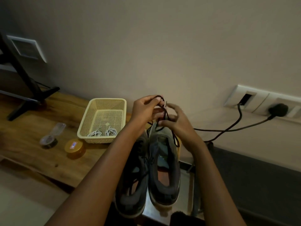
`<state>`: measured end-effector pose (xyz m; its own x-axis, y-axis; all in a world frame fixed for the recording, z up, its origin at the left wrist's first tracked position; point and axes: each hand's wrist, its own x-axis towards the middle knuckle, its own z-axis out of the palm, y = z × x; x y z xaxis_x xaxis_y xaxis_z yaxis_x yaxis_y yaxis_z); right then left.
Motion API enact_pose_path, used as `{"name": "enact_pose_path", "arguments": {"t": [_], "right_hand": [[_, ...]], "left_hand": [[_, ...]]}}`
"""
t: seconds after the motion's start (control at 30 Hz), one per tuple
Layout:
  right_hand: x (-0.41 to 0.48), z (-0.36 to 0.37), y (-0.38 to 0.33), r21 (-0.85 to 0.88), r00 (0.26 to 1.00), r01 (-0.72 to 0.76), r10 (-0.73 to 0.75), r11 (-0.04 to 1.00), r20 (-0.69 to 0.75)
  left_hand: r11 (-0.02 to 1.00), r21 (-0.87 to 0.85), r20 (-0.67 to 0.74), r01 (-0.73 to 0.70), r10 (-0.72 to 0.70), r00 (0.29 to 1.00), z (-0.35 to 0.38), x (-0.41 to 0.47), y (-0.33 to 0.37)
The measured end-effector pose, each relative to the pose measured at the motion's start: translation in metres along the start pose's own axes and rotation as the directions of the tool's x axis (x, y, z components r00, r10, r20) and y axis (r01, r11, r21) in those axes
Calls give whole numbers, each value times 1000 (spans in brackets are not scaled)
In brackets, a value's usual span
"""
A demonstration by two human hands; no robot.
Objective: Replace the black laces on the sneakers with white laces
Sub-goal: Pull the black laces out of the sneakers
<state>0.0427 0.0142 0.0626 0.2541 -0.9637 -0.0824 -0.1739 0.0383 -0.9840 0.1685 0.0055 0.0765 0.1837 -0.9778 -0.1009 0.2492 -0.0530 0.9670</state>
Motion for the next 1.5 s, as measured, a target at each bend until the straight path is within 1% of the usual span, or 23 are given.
{"name": "enact_pose_path", "arguments": {"t": [0.07, 0.13, 0.2, 0.27, 0.33, 0.4, 0.5, 0.57, 0.63, 0.7, 0.77, 0.83, 0.87, 0.93, 1.03, 1.1, 1.17, 1.2, 1.27, 1.3, 1.37, 1.43, 1.5], "right_hand": [[1, 4, 6, -34, 998, -38, 39, 999, 50], [2, -3, 11, -111, 995, -81, 86, 991, 43], [5, -15, 18, -137, 993, -113, 106, 984, -57], [7, -26, 24, -162, 974, -139, 106, 977, -202], [8, -33, 27, -158, 947, -139, 85, 977, -309], [9, -36, 30, -197, 919, -110, 24, 974, -394], [10, -40, 34, -403, 881, -122, -88, 907, -465], [11, -40, 28, -427, 864, -122, -116, 896, -490], [10, -37, 12, -371, 865, -22, -168, 928, -472], [6, -33, -10, -343, 883, 113, -253, 933, -395], [0, -28, -33, -283, 895, 240, -325, 929, -307], [-7, -21, -50, -192, 890, 344, -384, 919, -245], [-11, -18, -56, -157, 883, 384, -412, 910, -227], [-15, -13, -64, -91, 867, 437, -446, 895, -223], [-16, -15, -67, 3, 857, 461, -444, 887, -262], [-15, -19, -62, -16, 857, 417, -399, 909, -327], [-13, -26, -53, -83, 872, 319, -327, 944, -365], [-14, -29, -49, -103, 902, 262, -282, 959, -328], [-19, -30, -47, -113, 972, 176, -191, 978, -136], [-22, -26, -44, -88, 985, 165, -168, 982, -29], [-32, -10, -38, 2, 970, 187, -185, 982, 158], [-40, 6, -34, 128, 962, 140, -166, 982, 218], [-48, 11, -31, 198, 970, 103, -143, 975, 199]], "left_hand": [[995, -99, -39, -19, 15, 999, -4, -1, 5], [981, -185, -151, -57, 29, 988, -12, 1, 9], [966, -222, -315, -131, 56, 947, -26, 9, 8], [959, -211, -492, -188, 62, 868, -42, 17, 4], [969, -161, -622, -187, 47, 782, -54, 22, -2], [972, -154, -695, -176, 20, 719, -63, 24, -4], [977, -128, -724, -172, 26, 689, -67, 23, -6], [988, 16, -682, -151, 121, 722, -61, 22, -7], [976, 167, -552, -140, 211, 807, -49, 19, -9], [949, 274, -321, -156, 243, 915, -34, 13, -11], [923, 331, -44, -198, 225, 973, -17, 2, -12], [909, 351, 193, -223, 163, 968, 0, -12, -13], [912, 354, 272, -206, 110, 956, 7, -19, -12], [927, 345, 373, -146, 7, 928, 18, -29, -9], [944, 303, 404, -132, -2, 915, 23, -34, -3], [978, 185, 336, -97, 30, 942, 25, -33, 5], [998, 39, 243, -56, 45, 969, 27, -32, 17], [999, -24, 219, -46, 50, 974, 28, -32, 24], [987, -160, 211, -29, 63, 975, 28, -32, 37], [972, -236, 221, -6, 60, 973, 29, -34, 44], [929, -368, 257, 31, 69, 964, 30, -39, 59], [909, -416, 275, 24, 101, 956, 33, -44, 70], [917, -398, 256, -34, 147, 955, 33, -50, 79]]}}
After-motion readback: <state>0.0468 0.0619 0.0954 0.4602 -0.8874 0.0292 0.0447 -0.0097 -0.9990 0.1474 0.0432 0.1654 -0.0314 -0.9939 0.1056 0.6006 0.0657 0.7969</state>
